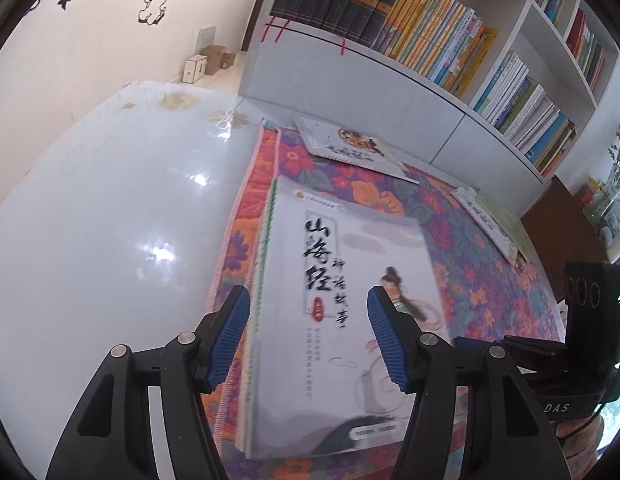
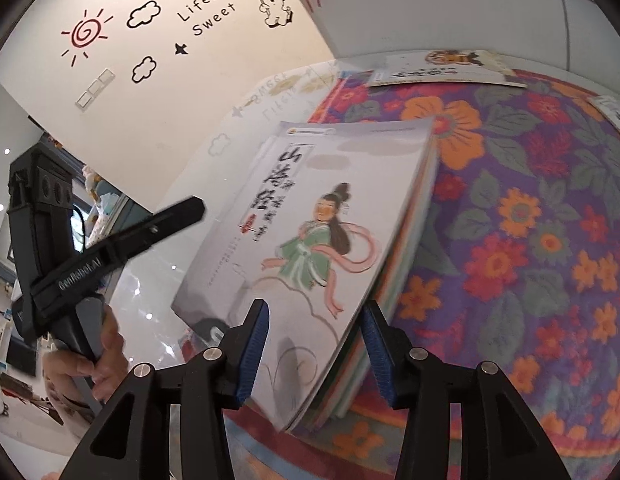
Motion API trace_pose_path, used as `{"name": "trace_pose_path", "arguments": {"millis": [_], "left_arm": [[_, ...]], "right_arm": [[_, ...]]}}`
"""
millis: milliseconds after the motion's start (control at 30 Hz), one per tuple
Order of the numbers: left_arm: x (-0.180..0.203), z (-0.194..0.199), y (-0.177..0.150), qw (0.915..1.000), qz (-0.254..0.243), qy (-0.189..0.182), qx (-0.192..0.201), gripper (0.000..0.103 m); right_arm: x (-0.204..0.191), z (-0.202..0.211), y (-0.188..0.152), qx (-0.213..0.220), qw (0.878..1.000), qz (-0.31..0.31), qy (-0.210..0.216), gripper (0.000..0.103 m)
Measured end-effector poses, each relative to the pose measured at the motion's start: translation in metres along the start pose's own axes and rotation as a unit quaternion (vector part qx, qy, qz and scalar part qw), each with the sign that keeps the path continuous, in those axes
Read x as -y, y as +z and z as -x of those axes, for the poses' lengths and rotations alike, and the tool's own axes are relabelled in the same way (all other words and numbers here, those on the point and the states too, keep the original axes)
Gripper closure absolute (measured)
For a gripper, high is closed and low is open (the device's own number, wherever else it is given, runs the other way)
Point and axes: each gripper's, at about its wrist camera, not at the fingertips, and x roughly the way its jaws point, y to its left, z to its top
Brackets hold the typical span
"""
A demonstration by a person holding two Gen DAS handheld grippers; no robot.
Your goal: Organize books
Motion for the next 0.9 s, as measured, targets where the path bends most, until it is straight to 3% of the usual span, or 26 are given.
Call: {"name": "trace_pose_path", "arguments": {"millis": [100, 233, 333, 400, 467, 533, 600, 700, 833, 900], "left_arm": [[0.010, -0.001, 0.018, 1.0000, 0.001, 0.004, -0.006, 0.045], [0.034, 0.004, 0.063, 0.9999, -0.003, -0.006, 0.009, 0.045], [0.052, 0.001, 0.104, 0.9995, -0.004, -0.021, 0.022, 0.044], [0.059, -0.016, 0.135, 0.9991, 0.006, -0.035, 0.021, 0.043], [0.061, -0.045, 0.161, 0.9996, 0.008, -0.013, 0.022, 0.043], [0.061, -0.085, 0.178, 1.0000, -0.002, 0.007, 0.007, 0.043], [0.054, -0.135, 0.188, 0.9987, -0.003, 0.038, -0.034, 0.043], [0.033, -0.198, 0.188, 0.9932, 0.031, 0.050, -0.101, 0.045], [0.026, -0.242, 0.182, 0.9868, 0.017, 0.089, -0.134, 0.045], [0.027, -0.252, 0.180, 0.9868, 0.010, 0.084, -0.138, 0.045]], "right_arm": [[0.013, 0.016, 0.003, 0.001, 1.000, 0.000, 0.001, 0.057], [0.040, 0.063, 0.032, 0.036, 0.999, -0.006, -0.011, 0.057], [0.063, 0.111, 0.074, 0.079, 0.997, -0.013, -0.012, 0.057], [0.081, 0.141, 0.110, 0.127, 0.991, -0.020, -0.035, 0.057], [0.097, 0.150, 0.142, 0.154, 0.987, -0.017, -0.053, 0.056], [0.117, 0.139, 0.169, 0.155, 0.986, -0.026, -0.052, 0.056], [0.141, 0.112, 0.189, 0.147, 0.987, -0.046, -0.051, 0.056], [0.175, 0.062, 0.209, 0.125, 0.987, -0.067, -0.074, 0.056], [0.215, -0.006, 0.222, 0.079, 0.989, -0.102, -0.076, 0.056], [0.228, -0.030, 0.219, 0.065, 0.988, -0.111, -0.089, 0.056]]}}
